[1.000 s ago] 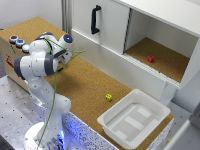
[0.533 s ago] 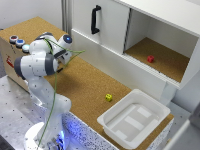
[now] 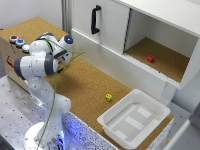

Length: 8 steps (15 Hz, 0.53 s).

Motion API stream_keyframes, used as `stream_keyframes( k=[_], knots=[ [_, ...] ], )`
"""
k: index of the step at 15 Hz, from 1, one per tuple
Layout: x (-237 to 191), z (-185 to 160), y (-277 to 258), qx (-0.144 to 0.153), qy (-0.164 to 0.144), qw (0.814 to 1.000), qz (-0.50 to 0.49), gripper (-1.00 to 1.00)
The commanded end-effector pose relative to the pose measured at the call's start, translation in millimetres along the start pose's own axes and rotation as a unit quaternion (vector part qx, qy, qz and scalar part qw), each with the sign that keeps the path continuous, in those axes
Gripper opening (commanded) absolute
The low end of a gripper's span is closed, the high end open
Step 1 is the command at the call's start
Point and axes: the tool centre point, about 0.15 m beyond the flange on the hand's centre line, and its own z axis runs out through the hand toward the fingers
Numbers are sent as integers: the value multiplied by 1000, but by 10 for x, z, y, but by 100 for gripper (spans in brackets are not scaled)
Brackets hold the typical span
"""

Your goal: Pull the handle of the drawer

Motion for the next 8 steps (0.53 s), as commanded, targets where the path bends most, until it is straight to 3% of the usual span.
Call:
stream_keyframes(
  k=[1,8],
  knots=[
    [180,-80,791,61,0,998,5,-100],
    [267,-342,1326,54,2,998,21,-100]
  ],
)
